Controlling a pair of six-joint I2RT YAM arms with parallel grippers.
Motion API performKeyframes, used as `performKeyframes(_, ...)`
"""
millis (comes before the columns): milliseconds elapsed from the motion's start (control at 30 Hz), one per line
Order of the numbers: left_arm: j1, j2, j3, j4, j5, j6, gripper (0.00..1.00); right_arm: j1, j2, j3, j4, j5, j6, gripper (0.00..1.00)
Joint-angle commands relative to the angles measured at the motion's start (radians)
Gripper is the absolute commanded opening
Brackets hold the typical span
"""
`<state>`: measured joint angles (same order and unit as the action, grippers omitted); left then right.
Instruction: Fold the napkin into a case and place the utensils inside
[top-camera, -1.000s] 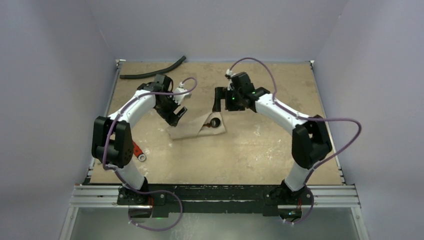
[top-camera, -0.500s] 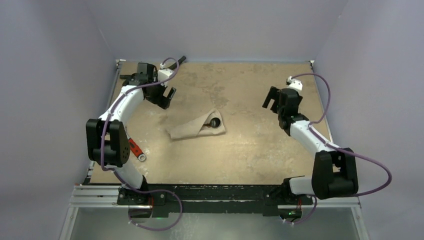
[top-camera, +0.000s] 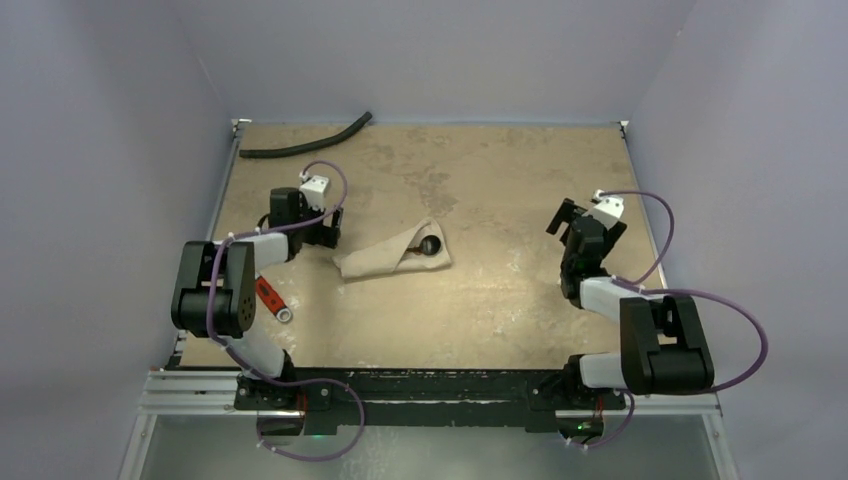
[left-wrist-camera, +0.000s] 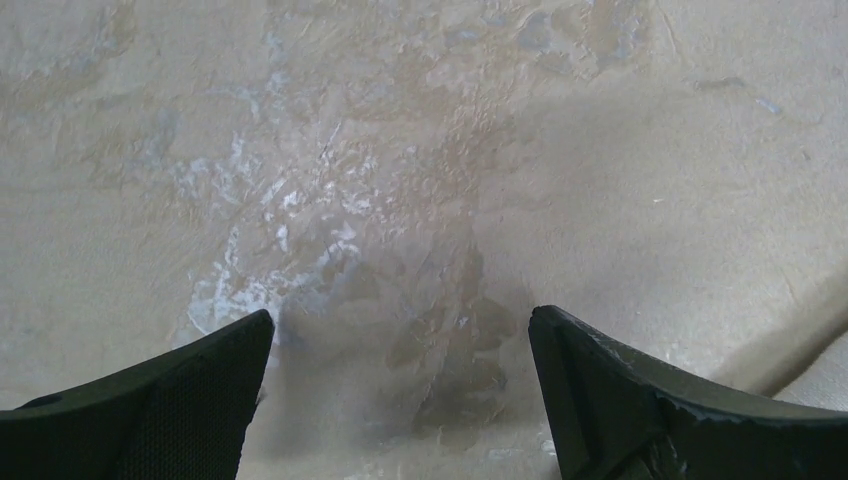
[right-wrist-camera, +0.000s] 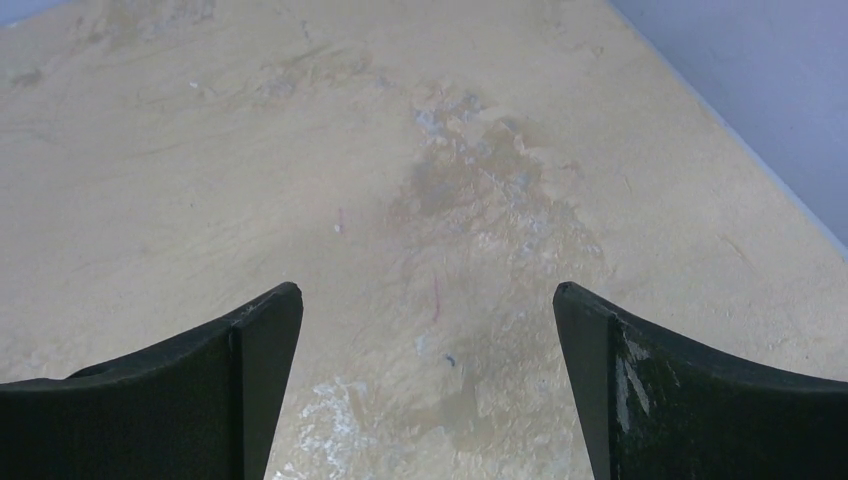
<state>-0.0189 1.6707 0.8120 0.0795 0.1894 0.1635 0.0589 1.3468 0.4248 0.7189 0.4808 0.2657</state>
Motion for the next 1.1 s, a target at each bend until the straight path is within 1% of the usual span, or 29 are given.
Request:
performKeyframes(0,0.003,-0.059,-0.218,0.571,-0.082,-0.134,0.99,-0.015,-0.004,-0.043,0.325,0.001,-0.074,0.99)
performKeyframes(33,0.003,-0.055,-0.255,0.666,-0.104,-0.144,0.99,-0.014,0.007,-0.049,0.357,-0.010,-0.075,0.99)
performKeyframes(133,0.004,-0.035,-0.309,0.762,-0.114,-0.139,0.99,-0.015,0.047,-0.072,0.495,-0.056,-0.085,0.99)
performKeyframes(200,0.003,-0.042,-0.343,0.814,-0.116,-0.139,0.99,-0.015,0.080,-0.074,0.558,-0.051,-0.107,0.99)
performKeyframes(267,0.003,-0.039,-0.385,0.894,-0.113,-0.142,0.99,-0.016,0.124,-0.075,0.588,-0.071,-0.119,0.99)
performKeyframes(300,0.004,-0.042,-0.407,0.930,-0.115,-0.147,0.99,-0.014,0.143,-0.095,0.674,-0.057,-0.143,0.99)
performKeyframes(333,0.004,-0.055,-0.431,0.953,-0.109,-0.142,0.99,-0.008,0.164,-0.124,0.772,-0.108,-0.187,0.99)
performKeyframes(367,0.005,-0.060,-0.471,1.018,-0.091,-0.132,0.99,0.007,0.184,-0.158,0.827,-0.171,-0.222,0.99)
performKeyframes(400,0.004,-0.054,-0.523,1.103,-0.072,-0.123,0.99,0.048,0.226,-0.198,0.978,-0.150,-0.272,0.99)
performKeyframes(433,0.004,-0.008,-0.584,1.278,-0.045,-0.122,0.99,0.096,0.253,-0.223,1.061,-0.052,-0.311,0.99)
performKeyframes(467,0.004,0.001,-0.631,1.381,-0.034,-0.114,0.99,0.110,0.251,-0.230,1.058,-0.020,-0.314,0.99)
performKeyframes(533,0.001,-0.045,-0.623,1.274,-0.018,-0.087,0.99,0.109,0.251,-0.196,0.984,-0.017,-0.294,0.99)
performKeyframes(600,0.003,-0.008,-0.584,1.281,-0.030,-0.118,0.99,0.079,0.235,-0.172,0.898,-0.048,-0.246,0.99)
performKeyframes(633,0.007,-0.027,-0.555,1.196,-0.032,-0.117,0.98,0.067,0.232,-0.166,0.873,-0.059,-0.228,0.99)
performKeyframes(667,0.008,-0.036,-0.549,1.163,-0.036,-0.114,0.99,0.063,0.233,-0.167,0.877,-0.062,-0.226,0.99)
performKeyframes(700,0.009,-0.018,-0.561,1.216,-0.041,-0.123,0.98,0.062,0.234,-0.168,0.886,-0.062,-0.228,0.99)
performKeyframes(733,0.009,-0.012,-0.560,1.236,-0.039,-0.127,0.98,0.062,0.233,-0.169,0.886,-0.062,-0.229,0.99)
performKeyframes(800,0.008,-0.032,-0.551,1.182,-0.046,-0.120,0.99,0.062,0.232,-0.173,0.895,-0.060,-0.231,0.99)
performKeyframes(867,0.009,-0.016,-0.559,1.226,-0.042,-0.127,0.99,0.062,0.232,-0.176,0.904,-0.058,-0.235,0.99)
performKeyframes(933,0.010,-0.028,-0.551,1.181,-0.046,-0.122,0.99,0.063,0.231,-0.176,0.904,-0.057,-0.235,0.99)
performKeyframes(1000,0.009,-0.017,-0.554,1.210,-0.045,-0.128,0.99,0.062,0.232,-0.176,0.903,-0.057,-0.235,0.99)
performKeyframes(1067,0.010,-0.022,-0.550,1.190,-0.045,-0.125,0.99,0.062,0.232,-0.176,0.904,-0.057,-0.235,0.99)
